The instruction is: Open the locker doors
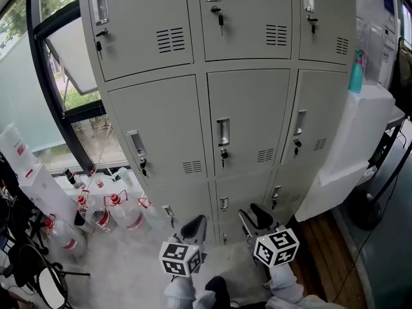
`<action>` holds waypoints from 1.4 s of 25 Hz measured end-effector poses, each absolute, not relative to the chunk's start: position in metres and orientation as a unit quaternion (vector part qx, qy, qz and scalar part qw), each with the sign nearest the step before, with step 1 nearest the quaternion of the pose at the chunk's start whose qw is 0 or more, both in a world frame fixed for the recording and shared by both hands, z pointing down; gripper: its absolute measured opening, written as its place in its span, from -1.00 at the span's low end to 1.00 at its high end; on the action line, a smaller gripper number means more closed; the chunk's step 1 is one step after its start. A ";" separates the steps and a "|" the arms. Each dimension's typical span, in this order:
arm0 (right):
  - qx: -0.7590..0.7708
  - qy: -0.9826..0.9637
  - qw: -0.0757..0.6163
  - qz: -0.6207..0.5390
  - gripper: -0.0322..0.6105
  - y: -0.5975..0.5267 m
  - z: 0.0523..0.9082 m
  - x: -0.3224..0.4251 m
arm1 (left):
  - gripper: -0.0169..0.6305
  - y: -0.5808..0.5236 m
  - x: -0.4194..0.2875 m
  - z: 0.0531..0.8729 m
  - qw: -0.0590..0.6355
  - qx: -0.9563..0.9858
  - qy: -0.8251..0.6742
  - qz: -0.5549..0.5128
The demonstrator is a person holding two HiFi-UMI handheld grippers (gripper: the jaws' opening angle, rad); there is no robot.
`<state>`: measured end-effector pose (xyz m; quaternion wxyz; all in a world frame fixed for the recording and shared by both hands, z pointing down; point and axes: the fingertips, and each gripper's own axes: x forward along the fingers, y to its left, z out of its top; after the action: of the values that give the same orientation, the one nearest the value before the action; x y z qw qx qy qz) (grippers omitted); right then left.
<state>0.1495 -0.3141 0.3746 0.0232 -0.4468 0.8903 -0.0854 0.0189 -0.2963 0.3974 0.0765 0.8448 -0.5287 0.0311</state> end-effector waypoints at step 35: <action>-0.391 0.896 0.148 0.149 -0.42 -0.433 0.037 0.143 | -0.91 -0.426 0.005 0.094 -0.154 0.823 -0.538 -0.096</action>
<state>0.1429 -0.4329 0.0373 0.1483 -0.3913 0.8959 0.1491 0.0055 -0.4259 0.0943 -0.1541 0.8230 -0.5384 -0.0955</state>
